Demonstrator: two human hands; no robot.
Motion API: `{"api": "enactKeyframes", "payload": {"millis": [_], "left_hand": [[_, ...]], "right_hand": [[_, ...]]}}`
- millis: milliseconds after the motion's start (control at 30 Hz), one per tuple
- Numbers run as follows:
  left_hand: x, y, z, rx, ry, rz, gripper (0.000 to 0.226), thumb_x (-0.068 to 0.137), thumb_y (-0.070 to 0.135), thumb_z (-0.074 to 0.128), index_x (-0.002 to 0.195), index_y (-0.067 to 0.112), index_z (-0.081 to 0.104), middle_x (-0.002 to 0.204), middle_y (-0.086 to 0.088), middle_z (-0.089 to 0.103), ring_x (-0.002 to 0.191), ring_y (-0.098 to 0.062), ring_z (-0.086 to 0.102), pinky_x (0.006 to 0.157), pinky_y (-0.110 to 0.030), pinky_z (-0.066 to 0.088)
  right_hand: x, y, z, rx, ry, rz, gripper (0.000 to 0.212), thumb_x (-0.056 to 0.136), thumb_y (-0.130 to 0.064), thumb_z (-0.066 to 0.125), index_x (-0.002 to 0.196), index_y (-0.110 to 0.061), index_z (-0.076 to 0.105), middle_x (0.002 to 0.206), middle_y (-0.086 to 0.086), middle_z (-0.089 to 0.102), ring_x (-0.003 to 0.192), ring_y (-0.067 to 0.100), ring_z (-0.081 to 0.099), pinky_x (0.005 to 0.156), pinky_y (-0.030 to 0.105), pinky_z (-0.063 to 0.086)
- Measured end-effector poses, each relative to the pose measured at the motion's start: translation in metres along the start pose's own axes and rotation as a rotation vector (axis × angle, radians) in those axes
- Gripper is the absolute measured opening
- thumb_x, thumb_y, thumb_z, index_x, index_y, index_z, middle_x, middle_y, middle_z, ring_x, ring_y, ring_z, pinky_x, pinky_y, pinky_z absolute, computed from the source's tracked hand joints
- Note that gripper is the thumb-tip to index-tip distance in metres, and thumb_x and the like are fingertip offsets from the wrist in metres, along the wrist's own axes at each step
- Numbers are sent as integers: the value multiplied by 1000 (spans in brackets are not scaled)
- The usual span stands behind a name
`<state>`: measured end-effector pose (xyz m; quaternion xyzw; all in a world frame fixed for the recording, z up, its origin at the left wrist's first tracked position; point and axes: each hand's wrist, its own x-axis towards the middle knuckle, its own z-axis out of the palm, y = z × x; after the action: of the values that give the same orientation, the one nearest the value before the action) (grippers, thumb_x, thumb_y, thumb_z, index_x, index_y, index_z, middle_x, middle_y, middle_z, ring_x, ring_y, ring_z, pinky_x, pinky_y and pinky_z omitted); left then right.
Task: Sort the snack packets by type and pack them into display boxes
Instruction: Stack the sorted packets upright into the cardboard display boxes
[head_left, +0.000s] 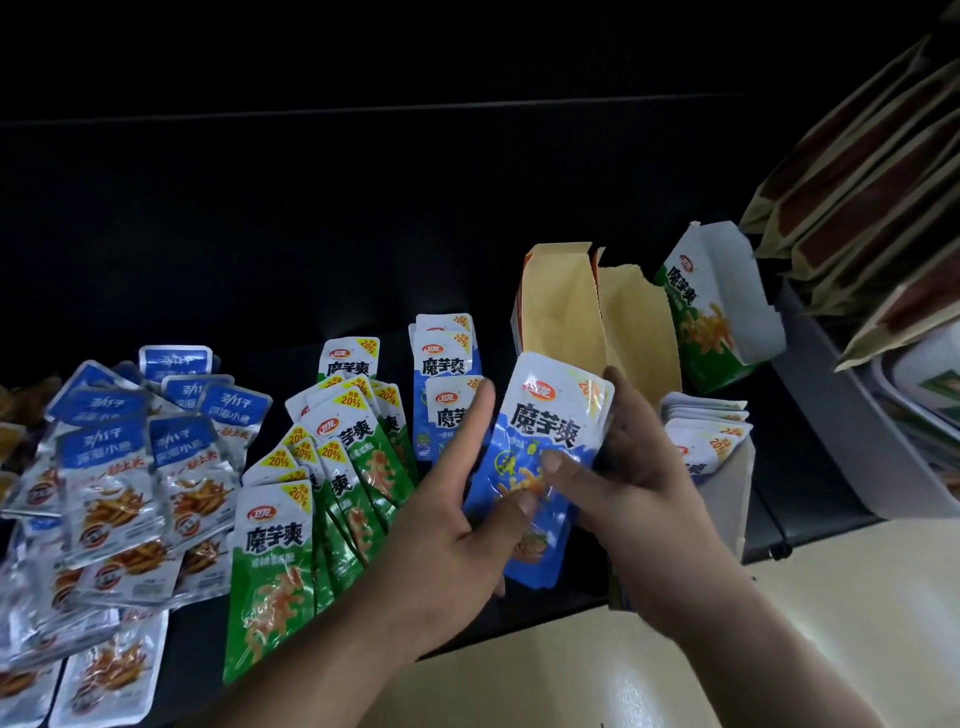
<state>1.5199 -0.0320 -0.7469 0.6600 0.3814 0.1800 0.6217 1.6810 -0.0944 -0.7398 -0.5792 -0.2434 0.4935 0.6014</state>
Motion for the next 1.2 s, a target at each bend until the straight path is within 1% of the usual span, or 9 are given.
{"api": "enactKeyframes", "payload": {"millis": [133, 200, 267, 400, 533, 667, 800, 967, 1200], "left_hand": [[-1, -4, 11, -68, -18, -25, 86, 107, 22, 53, 146, 68, -9, 129, 39, 61, 98, 12, 67, 79, -13, 54], [-1, 0, 15, 29, -71, -11, 89, 108, 29, 51, 147, 69, -17, 156, 40, 33, 127, 20, 48, 105, -22, 49], [0, 4, 15, 173, -88, 18, 89, 107, 35, 49, 146, 67, -24, 162, 41, 13, 128, 30, 35, 114, -27, 43], [2, 7, 14, 91, -115, 45, 76, 107, 43, 44, 149, 70, -14, 162, 40, 18, 144, 17, 28, 122, -33, 34], [7, 15, 21, 2, -68, 88, 74, 108, 17, 53, 161, 49, 14, 146, 25, 56, 133, 3, 54, 111, -30, 48], [13, 32, 38, 40, -104, 138, 44, 108, 14, 52, 144, 38, 50, 131, 19, 68, 125, -2, 63, 105, -35, 54], [26, 41, 66, 160, -148, 190, 43, 109, 24, 49, 147, 42, 46, 135, 19, 65, 127, -7, 61, 106, -43, 51], [40, 40, 86, 216, -130, 217, 41, 104, 22, 60, 139, 42, 55, 125, 26, 66, 114, 3, 64, 95, -27, 55], [50, 4, 103, 389, -11, 103, 80, 85, 23, 82, 145, 56, 40, 121, 32, 48, 99, 10, 57, 72, -6, 45]], "right_hand": [[-4, 10, 11, -28, 34, 57, 82, 102, -2, 60, 157, -49, 22, 134, 6, 67, 106, 24, 71, 82, 49, 61], [-2, 11, 11, -91, 38, 48, 84, 99, -11, 64, 156, -53, 18, 140, 2, 64, 112, 27, 70, 90, 58, 59], [-2, 9, 8, -128, 26, 53, 85, 98, -16, 64, 155, -57, 16, 140, -2, 63, 114, 35, 69, 92, 63, 57], [-9, -6, -1, -74, -78, 0, 74, 104, 5, 48, 156, -44, 27, 132, 0, 70, 118, 31, 69, 93, 58, 58], [-16, -26, -21, -89, -62, -93, 70, 97, 15, 53, 154, -24, 38, 131, 9, 70, 121, 34, 67, 98, 53, 57], [-20, -53, -60, -316, -57, -114, 43, 93, -2, 73, 133, -12, 60, 118, 10, 76, 109, 34, 73, 91, 59, 59], [-24, -63, -88, -604, 47, -121, 42, 87, -34, 74, 126, -31, 59, 117, -3, 75, 106, 20, 73, 87, 51, 61], [-31, -55, -111, -352, 107, -107, 39, 92, 0, 74, 124, -20, 63, 112, 2, 78, 103, 25, 76, 88, 54, 61], [-32, -14, -124, -280, 276, -171, 38, 91, 3, 73, 123, -14, 62, 116, 2, 77, 111, 23, 73, 95, 57, 57]]}}
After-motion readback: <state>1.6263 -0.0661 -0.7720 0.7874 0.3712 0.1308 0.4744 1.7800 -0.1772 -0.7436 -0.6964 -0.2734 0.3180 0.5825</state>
